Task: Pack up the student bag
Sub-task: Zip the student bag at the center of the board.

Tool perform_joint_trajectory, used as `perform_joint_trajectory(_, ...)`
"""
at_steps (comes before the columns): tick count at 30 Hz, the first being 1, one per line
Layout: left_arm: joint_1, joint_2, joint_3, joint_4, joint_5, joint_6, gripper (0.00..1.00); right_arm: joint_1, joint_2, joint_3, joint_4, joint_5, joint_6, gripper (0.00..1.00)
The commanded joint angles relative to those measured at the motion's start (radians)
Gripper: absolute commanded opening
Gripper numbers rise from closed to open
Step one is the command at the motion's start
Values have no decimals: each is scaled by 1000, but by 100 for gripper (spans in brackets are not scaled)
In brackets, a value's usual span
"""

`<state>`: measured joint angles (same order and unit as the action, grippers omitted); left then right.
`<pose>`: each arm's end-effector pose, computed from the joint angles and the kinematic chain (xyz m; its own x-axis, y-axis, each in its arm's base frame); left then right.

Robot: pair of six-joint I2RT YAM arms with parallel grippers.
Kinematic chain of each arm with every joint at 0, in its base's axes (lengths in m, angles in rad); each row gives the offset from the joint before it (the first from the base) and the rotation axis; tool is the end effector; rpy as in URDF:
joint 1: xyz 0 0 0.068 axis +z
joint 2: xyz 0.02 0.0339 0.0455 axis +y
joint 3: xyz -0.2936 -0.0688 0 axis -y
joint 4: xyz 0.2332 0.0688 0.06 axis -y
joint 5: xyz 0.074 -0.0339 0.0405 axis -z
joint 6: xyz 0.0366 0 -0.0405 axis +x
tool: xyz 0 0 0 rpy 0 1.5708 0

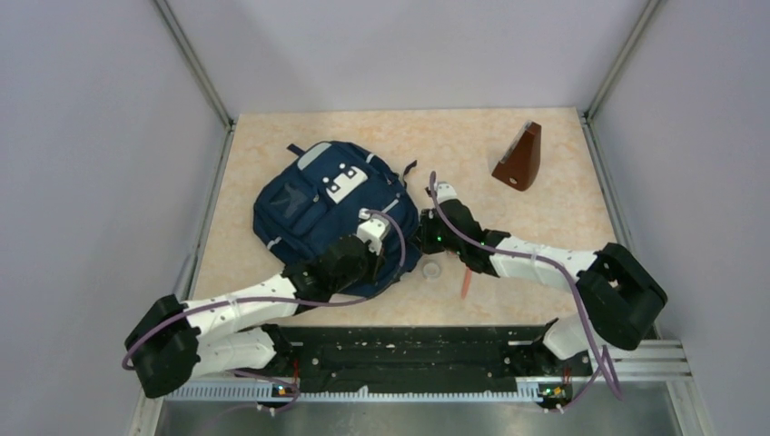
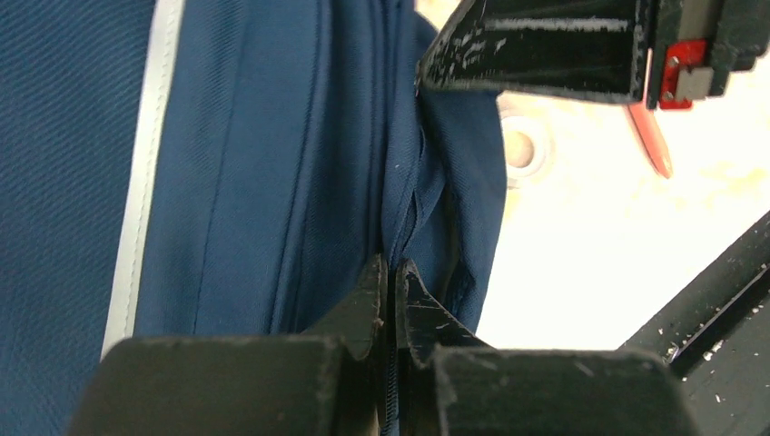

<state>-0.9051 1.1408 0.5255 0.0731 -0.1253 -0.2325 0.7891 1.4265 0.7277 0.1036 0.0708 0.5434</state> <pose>0.1377 -0.1680 0.2378 -0.4747 0.2343 -0.8484 0.6216 0.7717 -0.1346 0.2036 0.2015 0.2380 -0.6828 0.0442 -0.7293 -0.3664 0.8428 0.3942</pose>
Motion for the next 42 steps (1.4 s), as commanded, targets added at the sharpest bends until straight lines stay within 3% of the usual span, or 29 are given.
perform_joint_trajectory(1, 6, -140, -19, -232, -205, -98, 0, -68, 62, 79, -49, 197, -66, 0)
perform_joint_trajectory(10, 9, -328, 39, -491, -338, -272, 0, -135, 112, 135, -22, 142, -93, 0)
perform_joint_trajectory(16, 11, -444, 77, -632, -355, -327, 1, -137, 97, 142, 12, -9, -177, 0)
perform_joint_trajectory(18, 11, -477, 88, -635, -352, -307, 20, -137, 87, 132, 21, -59, -181, 0)
perform_joint_trajectory(19, 11, -488, 90, -625, -354, -289, 36, -137, 81, 123, 29, -88, -182, 0)
perform_joint_trajectory(21, 11, -505, 94, -582, -337, -254, 51, -136, 73, 105, 43, -129, -174, 0)
perform_joint_trajectory(23, 11, -500, 103, -507, -286, -213, 59, -132, 68, 92, 51, -150, -169, 0)
perform_joint_trajectory(26, 10, -437, 130, -394, -191, -153, 64, -125, 68, 81, 53, -156, -164, 0)
perform_joint_trajectory(31, 8, -184, 252, -338, -137, -68, 60, -123, 68, 78, 42, -148, -149, 0)
perform_joint_trajectory(37, -37, 105, 401, -310, -177, -34, 53, -124, 62, 75, 36, -141, -150, 0)
perform_joint_trajectory(42, -57, 224, 440, -222, -173, 9, 61, -123, 61, 79, 28, -131, -155, 0)
